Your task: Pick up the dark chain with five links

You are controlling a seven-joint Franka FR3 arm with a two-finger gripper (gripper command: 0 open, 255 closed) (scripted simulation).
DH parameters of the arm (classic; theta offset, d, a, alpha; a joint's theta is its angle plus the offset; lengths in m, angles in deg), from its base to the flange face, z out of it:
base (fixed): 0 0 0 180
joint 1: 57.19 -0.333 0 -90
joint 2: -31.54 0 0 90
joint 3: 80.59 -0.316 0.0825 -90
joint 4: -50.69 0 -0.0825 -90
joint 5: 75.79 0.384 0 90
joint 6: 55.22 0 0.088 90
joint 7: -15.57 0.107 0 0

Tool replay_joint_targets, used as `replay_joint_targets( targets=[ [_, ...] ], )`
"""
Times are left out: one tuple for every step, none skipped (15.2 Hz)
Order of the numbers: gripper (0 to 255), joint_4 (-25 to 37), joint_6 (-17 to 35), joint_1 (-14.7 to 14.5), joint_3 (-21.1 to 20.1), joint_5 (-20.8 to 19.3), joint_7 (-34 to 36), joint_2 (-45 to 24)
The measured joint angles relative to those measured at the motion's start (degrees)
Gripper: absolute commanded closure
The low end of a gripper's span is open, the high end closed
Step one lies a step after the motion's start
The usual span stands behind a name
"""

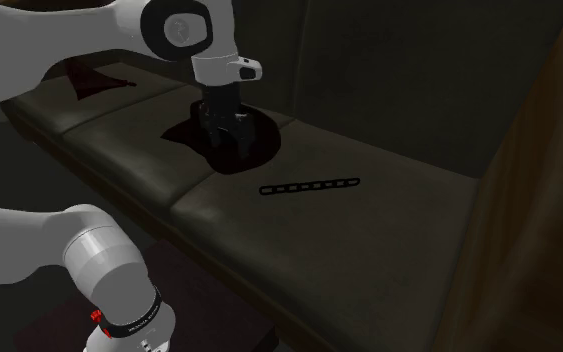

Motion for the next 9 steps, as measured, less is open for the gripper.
replay_joint_targets(
  targets=[
    [0,0.00,0.00,0.00,0.00,0.00,0.00,0.00],
    [0,0.01,0.79,0.07,0.54,-0.06,-0.48,-0.70],
    [0,0.07,2.23,0.12,1.30,-0.06,-1.13,-2.05],
    [0,0.13,3.63,0.36,2.57,-0.31,-2.35,-3.29],
    [0,0.48,5.22,0.28,3.26,-0.06,-2.90,-5.04],
    [0,0.78,6.63,0.33,4.24,0.04,-3.87,-6.51],
    [0,0.73,7.98,0.30,5.02,0.30,-4.63,-7.63],
    [0,0.97,10.05,0.26,6.04,0.59,-5.59,-9.79],
    [0,1.76,11.12,0.11,6.70,1.05,-6.30,-11.49]
  ],
)
